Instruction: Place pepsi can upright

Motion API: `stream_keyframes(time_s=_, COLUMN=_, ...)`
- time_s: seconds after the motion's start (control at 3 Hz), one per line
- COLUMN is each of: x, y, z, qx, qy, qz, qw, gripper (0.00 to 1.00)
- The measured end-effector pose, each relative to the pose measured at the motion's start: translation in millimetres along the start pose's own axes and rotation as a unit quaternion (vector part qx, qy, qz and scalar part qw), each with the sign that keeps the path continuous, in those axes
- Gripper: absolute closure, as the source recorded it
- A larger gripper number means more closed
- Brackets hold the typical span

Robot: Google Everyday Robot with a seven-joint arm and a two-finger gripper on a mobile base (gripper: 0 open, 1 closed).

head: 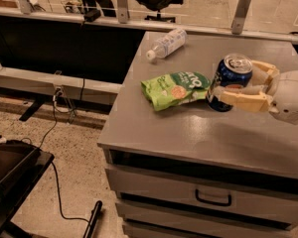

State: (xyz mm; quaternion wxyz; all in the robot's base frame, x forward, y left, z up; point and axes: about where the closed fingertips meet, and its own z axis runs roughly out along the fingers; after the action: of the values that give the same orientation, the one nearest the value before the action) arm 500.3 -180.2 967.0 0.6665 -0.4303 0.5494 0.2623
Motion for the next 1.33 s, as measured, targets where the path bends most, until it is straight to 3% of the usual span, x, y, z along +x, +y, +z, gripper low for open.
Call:
stream_keyframes(time_s=0.67, x=14, y=29, z=11, qx=-0.035, qy=-0.020, qz=0.037, qw=0.9985, gripper=1.00)
stream_keyframes(time_s=1.33, x=31, y=59, z=5, qx=-0.053, qy=0.028, qz=0.005, qw=0.9982, gripper=1.00)
